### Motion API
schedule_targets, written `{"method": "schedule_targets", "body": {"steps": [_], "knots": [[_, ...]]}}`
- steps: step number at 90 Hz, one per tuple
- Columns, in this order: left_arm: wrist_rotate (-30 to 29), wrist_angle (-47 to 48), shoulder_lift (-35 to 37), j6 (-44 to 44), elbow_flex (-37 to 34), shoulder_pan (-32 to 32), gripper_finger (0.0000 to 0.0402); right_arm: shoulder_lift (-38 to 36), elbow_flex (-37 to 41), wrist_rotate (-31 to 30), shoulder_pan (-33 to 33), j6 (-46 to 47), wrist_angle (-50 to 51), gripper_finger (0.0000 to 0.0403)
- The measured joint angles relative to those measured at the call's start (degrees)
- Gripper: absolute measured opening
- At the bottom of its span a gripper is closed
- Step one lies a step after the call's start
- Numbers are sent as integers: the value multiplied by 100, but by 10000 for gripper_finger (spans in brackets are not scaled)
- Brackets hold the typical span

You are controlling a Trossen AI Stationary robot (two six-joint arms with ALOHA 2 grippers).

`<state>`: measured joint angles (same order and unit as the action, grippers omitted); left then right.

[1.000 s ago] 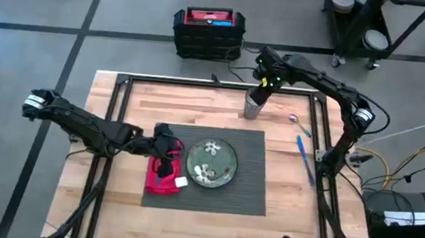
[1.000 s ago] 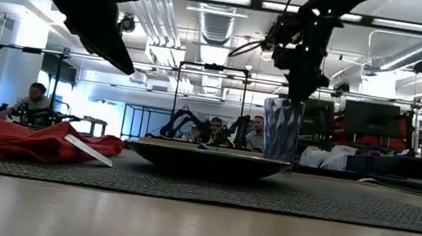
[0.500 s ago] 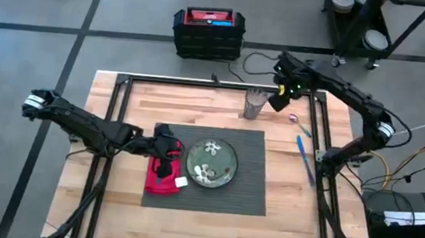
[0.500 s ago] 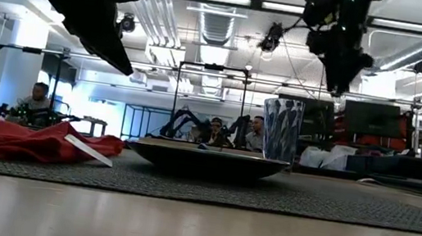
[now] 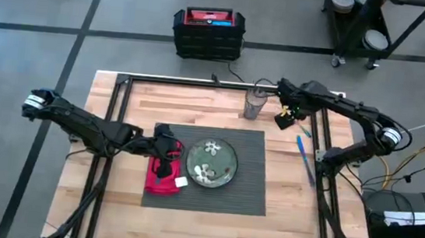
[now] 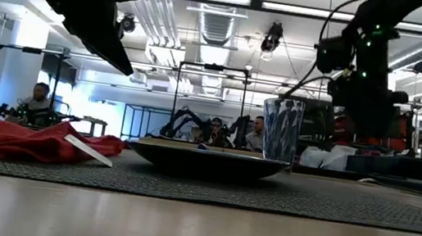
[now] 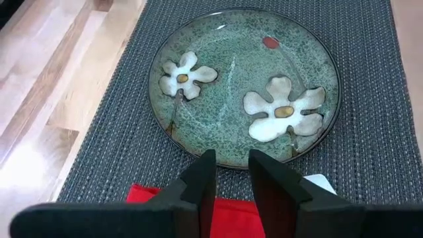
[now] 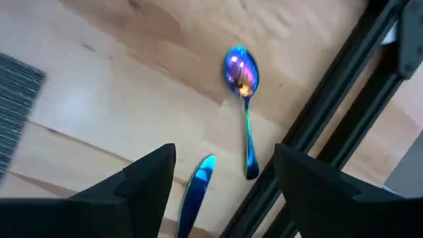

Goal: Set table place
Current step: Put the blue spoon on the gray table mat to the right of the green plate

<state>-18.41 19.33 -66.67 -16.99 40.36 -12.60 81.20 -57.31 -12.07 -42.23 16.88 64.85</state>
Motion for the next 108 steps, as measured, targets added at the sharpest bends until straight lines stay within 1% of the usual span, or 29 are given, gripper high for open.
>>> {"method": "schedule_targets", "body": {"steps": [18,27,42,60,74,94,108], "knots": [[0,0,0,0,0,0,77,0,395,-9,-361,9,-495,248],[0,0,0,0,0,0,77,58,468,1,-588,-8,-809,239],[0,-4,0,-1,0,0,77,210,536,-1,-843,-169,-1025,221],[0,-4,0,0,0,0,77,532,674,1,-871,-283,-1111,205],[0,-3,0,-1,0,0,77,587,721,1,-871,-343,-1109,200],[0,-5,0,0,0,0,77,587,725,-3,-879,-336,-1150,205],[0,-7,0,-1,0,0,77,589,776,-18,-958,-11,-1316,211]]}}
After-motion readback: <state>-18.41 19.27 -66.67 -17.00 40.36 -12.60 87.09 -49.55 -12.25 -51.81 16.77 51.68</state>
